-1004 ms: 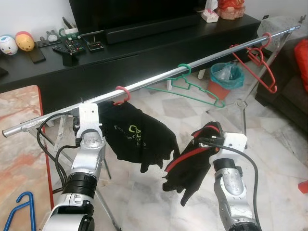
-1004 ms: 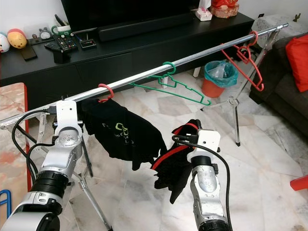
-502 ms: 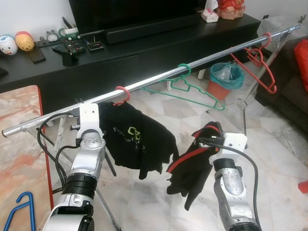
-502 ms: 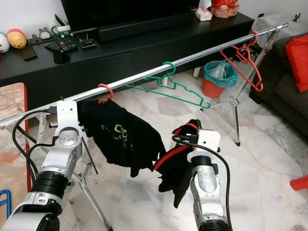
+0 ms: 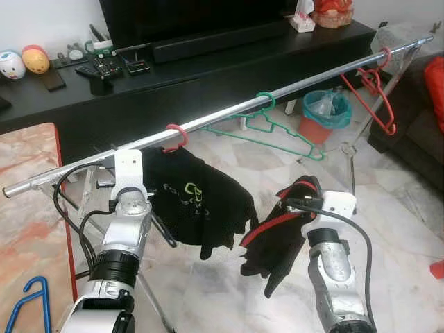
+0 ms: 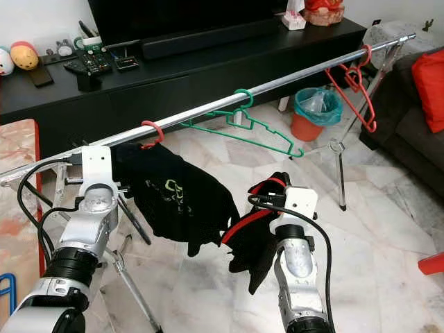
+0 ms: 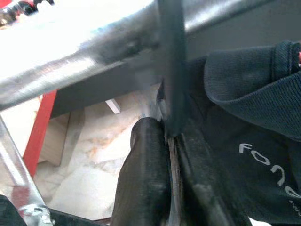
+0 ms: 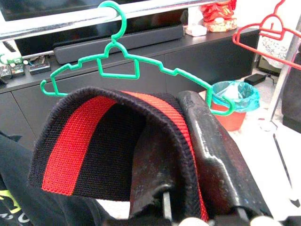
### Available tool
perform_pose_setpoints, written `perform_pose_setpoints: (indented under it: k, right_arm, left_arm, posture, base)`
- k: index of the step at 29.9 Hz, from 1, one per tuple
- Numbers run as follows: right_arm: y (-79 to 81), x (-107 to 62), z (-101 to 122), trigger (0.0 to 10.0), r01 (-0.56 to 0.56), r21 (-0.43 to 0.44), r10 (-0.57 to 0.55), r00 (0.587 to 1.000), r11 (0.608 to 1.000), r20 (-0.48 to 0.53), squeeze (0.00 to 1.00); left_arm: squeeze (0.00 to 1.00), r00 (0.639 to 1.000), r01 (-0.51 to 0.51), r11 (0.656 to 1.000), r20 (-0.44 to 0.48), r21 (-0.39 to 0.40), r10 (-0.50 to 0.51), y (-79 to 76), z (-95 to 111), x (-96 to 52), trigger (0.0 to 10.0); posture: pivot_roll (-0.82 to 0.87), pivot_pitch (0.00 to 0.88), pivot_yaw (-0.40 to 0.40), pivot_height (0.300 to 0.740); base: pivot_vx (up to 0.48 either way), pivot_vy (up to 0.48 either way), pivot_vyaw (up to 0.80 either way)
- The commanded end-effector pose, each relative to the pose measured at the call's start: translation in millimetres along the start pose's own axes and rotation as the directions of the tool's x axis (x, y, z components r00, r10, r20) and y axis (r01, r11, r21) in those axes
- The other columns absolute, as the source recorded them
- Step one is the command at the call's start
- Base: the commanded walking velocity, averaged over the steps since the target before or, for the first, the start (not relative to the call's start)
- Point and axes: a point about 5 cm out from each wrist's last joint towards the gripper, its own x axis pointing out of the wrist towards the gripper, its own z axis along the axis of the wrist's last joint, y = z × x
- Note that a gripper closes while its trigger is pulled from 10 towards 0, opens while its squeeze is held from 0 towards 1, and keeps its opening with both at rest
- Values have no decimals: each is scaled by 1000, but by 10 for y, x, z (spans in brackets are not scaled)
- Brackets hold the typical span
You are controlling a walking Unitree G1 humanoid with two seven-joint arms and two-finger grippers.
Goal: Hang hanger
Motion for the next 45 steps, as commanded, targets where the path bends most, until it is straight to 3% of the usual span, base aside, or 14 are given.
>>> perform_pose_setpoints:
  k: [1, 15, 17, 18, 19, 27, 32, 45]
  right_arm:
    - [8, 0, -4, 10000, -1, -5, 1, 1000, 1000, -4, 0]
    - [0, -1, -5, 10000, 3, -5, -3, 1000, 1000, -2, 0]
    - [-3, -2, -6, 10000, 4, -5, -4, 1000, 1000, -3, 0]
    - [-4, -2, -7, 10000, 4, -6, -4, 1000, 1000, -3, 0]
    - [-5, -1, -7, 10000, 4, -6, -4, 1000, 1000, -3, 0]
    - [-11, 4, -12, 10000, 1, -8, -1, 1000, 1000, -7, 0]
    - [-17, 10, -16, 10000, -1, -10, 1, 1000, 1000, -9, 0]
    - [-32, 8, -14, 10000, 3, -14, -3, 1000, 1000, -7, 0]
  left_arm:
    - [0, 1000, 5, 1000, -6, 19, -5, 9, -47, -8, 0]
    - [0, 990, 85, 996, 119, -37, -80, -14, 145, -99, 0]
    - [0, 980, 116, 992, 172, -55, -105, 13, 173, -178, 2510]
    - [0, 977, 117, 992, 183, -38, -108, 28, 170, -206, 7686]
    - [0, 975, 122, 992, 190, -28, -114, 39, 160, -232, 10000]
    - [0, 965, 161, 987, 209, 5, -158, 154, -23, -427, 10000]
    - [0, 944, 231, 972, 233, 32, -232, 189, -250, -608, 10000]
    - [0, 941, 229, 973, 259, -23, -216, 121, -295, -636, 10000]
  posture:
    - [27, 86, 7, 740]
    - [28, 87, 8, 740]
    - [28, 88, 8, 740]
    - [29, 87, 7, 740]
    - [30, 87, 7, 740]
    - [33, 85, 4, 740]
    - [31, 83, 1, 740]
    - [28, 78, 3, 740]
  base:
    - [0, 0, 0]
    - [0, 0, 0]
    - [0, 0, 0]
    - [0, 0, 0]
    - [0, 0, 0]
    - [0, 0, 0]
    - [0, 0, 0]
    - [0, 0, 0]
